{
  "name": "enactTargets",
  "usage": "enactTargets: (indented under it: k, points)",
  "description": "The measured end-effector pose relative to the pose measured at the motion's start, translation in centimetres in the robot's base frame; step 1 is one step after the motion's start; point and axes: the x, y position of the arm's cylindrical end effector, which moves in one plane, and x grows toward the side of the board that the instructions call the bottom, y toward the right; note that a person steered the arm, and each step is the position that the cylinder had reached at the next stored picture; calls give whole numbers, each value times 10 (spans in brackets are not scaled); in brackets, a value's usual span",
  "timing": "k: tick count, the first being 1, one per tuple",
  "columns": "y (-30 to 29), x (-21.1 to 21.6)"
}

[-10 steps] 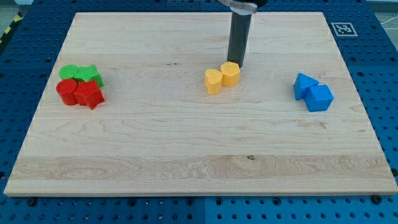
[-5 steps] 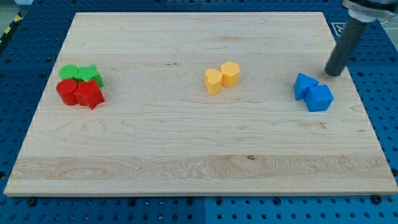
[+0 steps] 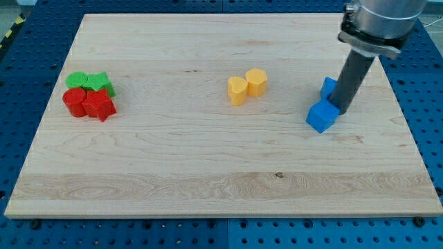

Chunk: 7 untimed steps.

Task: Move the blue cube closer to the yellow heart

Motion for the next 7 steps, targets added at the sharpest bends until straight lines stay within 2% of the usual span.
enactTargets:
  k: [1, 2, 3, 6, 7]
  points:
    - [-5, 24]
    - [15, 49]
    - [13, 55]
    - [-94, -16]
    - [-126, -25]
